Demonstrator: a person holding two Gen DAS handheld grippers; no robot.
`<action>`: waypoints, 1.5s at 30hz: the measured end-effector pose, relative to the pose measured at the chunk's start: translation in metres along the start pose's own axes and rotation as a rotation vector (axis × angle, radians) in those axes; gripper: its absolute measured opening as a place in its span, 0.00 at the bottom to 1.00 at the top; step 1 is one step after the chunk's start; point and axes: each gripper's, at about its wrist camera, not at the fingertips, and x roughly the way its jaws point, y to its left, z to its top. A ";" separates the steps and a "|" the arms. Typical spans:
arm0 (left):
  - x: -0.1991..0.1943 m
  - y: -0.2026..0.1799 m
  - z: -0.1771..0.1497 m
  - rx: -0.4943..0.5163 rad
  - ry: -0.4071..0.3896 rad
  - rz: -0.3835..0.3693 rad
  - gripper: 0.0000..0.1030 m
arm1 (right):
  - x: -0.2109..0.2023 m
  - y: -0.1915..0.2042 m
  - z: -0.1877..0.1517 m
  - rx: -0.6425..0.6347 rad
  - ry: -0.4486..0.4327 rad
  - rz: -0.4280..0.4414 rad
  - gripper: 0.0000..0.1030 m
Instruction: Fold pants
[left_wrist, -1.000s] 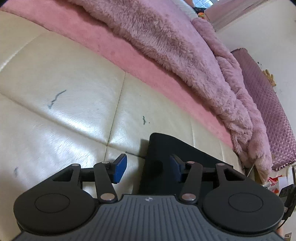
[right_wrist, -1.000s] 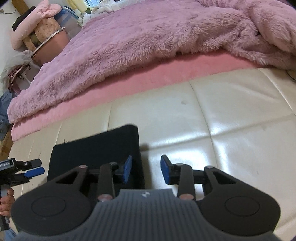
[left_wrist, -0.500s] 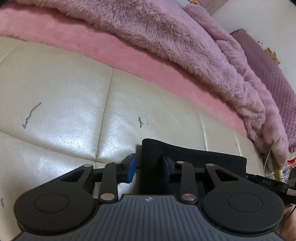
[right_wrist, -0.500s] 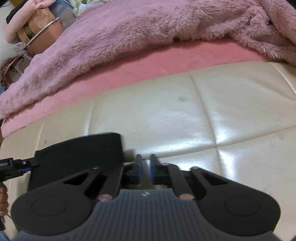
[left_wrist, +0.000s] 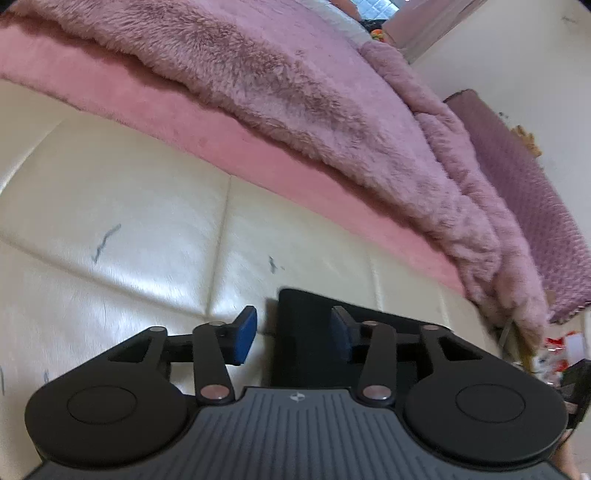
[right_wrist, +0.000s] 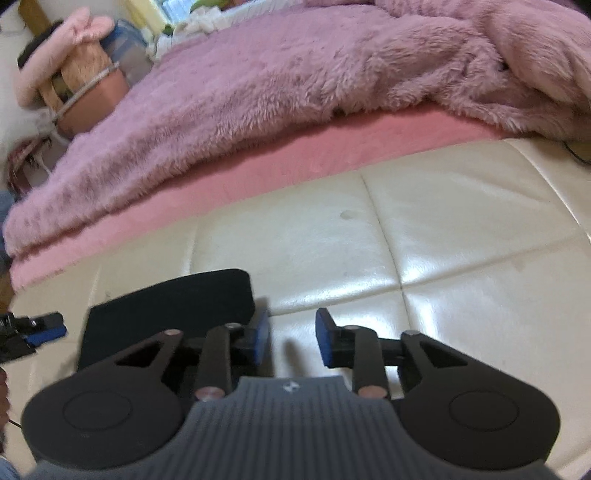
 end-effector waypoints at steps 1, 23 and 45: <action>-0.003 0.001 -0.003 -0.006 0.007 -0.022 0.54 | -0.005 -0.001 -0.003 0.019 -0.006 0.019 0.35; 0.024 0.033 -0.056 -0.210 0.165 -0.182 0.58 | 0.012 -0.035 -0.072 0.300 0.112 0.309 0.44; 0.029 0.019 -0.052 -0.170 0.141 -0.130 0.19 | 0.046 -0.028 -0.061 0.363 0.148 0.454 0.17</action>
